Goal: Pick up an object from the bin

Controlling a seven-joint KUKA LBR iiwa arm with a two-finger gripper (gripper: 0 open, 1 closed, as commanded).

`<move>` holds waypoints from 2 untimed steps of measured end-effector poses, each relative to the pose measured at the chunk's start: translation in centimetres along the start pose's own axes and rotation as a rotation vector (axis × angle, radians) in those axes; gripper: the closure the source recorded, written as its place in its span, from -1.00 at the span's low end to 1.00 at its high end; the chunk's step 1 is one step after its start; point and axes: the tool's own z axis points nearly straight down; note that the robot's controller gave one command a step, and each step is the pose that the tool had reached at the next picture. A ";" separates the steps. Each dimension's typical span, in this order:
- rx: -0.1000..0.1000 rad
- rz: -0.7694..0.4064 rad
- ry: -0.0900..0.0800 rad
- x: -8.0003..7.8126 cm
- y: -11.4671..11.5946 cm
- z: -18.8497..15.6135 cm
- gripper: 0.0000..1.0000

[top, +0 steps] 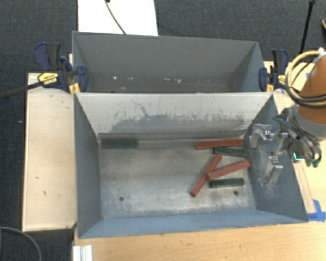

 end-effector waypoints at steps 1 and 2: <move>0.000 -0.065 0.000 0.6 4.0 16.9 -1.00; 0.002 -0.071 -0.006 0.4 3.8 16.6 1.00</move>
Offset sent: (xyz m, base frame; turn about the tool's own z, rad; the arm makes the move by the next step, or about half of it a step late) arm -0.0053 0.0387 -0.1656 -0.0611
